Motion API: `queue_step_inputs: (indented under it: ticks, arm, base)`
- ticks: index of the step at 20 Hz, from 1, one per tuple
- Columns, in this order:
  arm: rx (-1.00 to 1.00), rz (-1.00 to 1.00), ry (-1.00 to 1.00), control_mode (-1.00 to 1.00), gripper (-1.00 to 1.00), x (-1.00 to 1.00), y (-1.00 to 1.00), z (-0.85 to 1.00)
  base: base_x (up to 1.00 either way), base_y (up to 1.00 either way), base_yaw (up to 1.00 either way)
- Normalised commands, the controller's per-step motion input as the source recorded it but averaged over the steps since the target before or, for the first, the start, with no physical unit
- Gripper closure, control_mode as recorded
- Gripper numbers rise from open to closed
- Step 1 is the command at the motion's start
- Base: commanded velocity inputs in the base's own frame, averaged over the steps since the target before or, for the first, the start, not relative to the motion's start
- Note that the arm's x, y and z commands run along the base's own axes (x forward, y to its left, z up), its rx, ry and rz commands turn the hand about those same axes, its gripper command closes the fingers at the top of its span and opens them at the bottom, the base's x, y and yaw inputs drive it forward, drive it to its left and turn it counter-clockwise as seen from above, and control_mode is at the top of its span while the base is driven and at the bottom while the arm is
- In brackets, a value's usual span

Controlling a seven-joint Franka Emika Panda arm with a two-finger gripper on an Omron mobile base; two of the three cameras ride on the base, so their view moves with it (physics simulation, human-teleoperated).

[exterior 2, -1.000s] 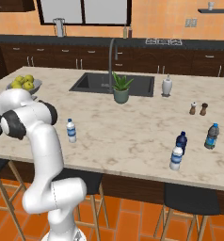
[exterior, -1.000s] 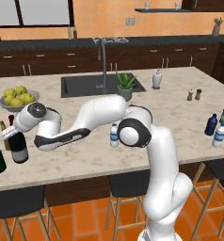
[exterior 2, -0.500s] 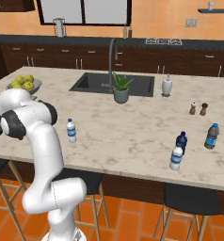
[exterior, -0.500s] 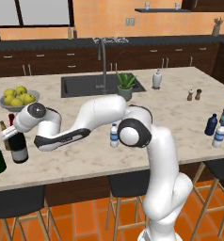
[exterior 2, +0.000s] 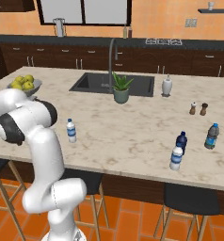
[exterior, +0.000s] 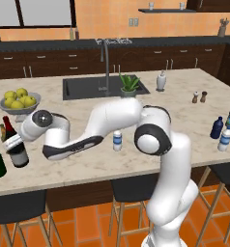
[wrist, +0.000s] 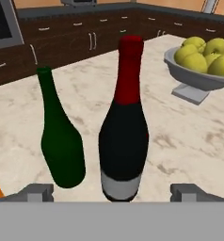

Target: Move the plastic bottles in the middle to the plastics group, and the glass bottles in the middle to the glass group.

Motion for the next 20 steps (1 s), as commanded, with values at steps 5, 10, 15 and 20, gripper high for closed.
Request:
queue_step_inputs:
  ticks: [5,10,15,20]
  arm:
    - [0.05,-0.07,0.0,-1.0,-1.0,-0.65,-0.82,0.1]
    - [0.04,-0.05,0.05,-1.0,-1.0,-0.37,-0.84,0.54]
    - [0.01,-0.1,0.23,-1.0,-1.0,-0.06,-0.94,0.77]
    - [-0.01,-0.15,0.38,-1.0,-1.0,0.09,-0.96,0.99]
  base:
    - [0.0,0.0,0.0]
    - [0.0,0.0,0.0]
    - [0.0,0.0,0.0]
    - [0.0,0.0,0.0]
